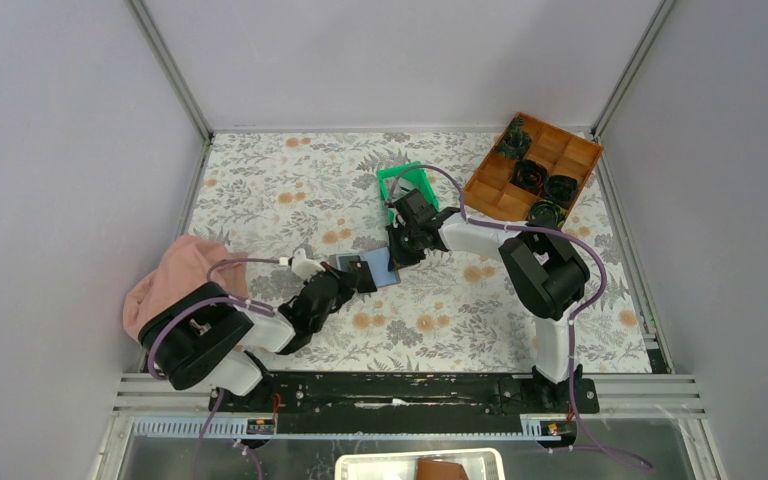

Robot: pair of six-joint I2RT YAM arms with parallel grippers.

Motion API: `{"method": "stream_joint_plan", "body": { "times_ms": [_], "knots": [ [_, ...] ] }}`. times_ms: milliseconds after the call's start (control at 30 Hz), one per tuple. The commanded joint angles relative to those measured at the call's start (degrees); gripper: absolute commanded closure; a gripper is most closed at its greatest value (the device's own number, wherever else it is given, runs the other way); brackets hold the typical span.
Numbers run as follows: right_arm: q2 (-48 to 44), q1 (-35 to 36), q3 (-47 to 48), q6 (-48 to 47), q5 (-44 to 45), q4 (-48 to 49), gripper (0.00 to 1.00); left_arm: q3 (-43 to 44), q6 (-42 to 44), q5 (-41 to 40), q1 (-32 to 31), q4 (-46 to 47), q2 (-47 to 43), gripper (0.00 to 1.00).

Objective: Put the credit cards into the card holder
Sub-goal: Insert the credit card into the card holder.

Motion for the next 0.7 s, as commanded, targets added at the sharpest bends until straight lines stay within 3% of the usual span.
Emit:
{"method": "stream_joint_plan", "body": {
  "times_ms": [0,667],
  "knots": [
    [1.35,0.42,-0.65,-1.25,2.84,-3.22,1.00,-1.42,3.82,5.01,-0.19,1.08,2.30,1.00],
    [2.36,0.42,-0.69,-1.43,1.92,-3.82,1.00,0.30,3.97,5.61,5.85,2.02,5.12,1.00]
  ]
}}
